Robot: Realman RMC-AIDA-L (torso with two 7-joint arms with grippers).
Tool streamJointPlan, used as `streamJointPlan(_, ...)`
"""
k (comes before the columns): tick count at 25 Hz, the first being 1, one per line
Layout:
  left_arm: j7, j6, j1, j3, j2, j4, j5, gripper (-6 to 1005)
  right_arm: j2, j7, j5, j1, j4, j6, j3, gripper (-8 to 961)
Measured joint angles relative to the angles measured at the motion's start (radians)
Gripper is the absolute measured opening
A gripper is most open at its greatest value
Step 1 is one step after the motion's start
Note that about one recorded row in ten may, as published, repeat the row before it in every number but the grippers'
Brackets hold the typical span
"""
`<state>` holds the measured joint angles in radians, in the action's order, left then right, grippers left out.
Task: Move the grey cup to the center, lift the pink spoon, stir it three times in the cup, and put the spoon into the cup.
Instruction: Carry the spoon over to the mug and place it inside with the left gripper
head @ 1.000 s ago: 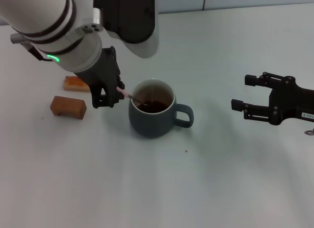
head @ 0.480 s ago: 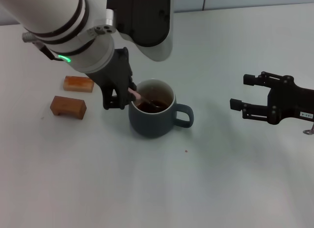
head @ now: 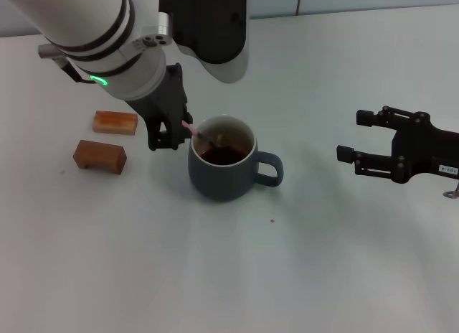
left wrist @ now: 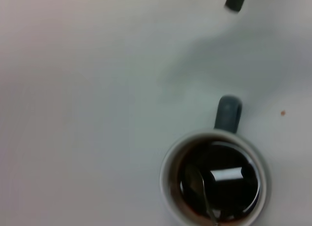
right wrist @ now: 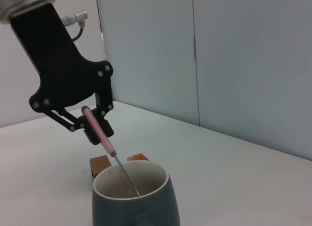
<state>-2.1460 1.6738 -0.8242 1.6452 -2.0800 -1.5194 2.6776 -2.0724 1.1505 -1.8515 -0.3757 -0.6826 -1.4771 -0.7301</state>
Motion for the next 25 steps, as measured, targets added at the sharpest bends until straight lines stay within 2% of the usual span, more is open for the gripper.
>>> streamJointPlan(6, -0.002, 0.052, 0.001, -0.033, 0.000, -0.017, 0.015, 163, 0.001, 0.000, 0.000, -0.002, 0.000, 0.000, 0.000, 786)
streamJointPlan(13, -0.017, 0.091, 0.004, -0.027, 0.000, -0.043, -0.029, 165, 0.001, 0.000, 0.000, -0.005, 0.000, 0.000, -0.002, 786)
streamJointPlan(25, -0.010, 0.003, -0.003, -0.019, 0.000, -0.009, -0.032, 168, 0.002, 0.004, 0.000, -0.004, 0.000, -0.001, -0.002, 787)
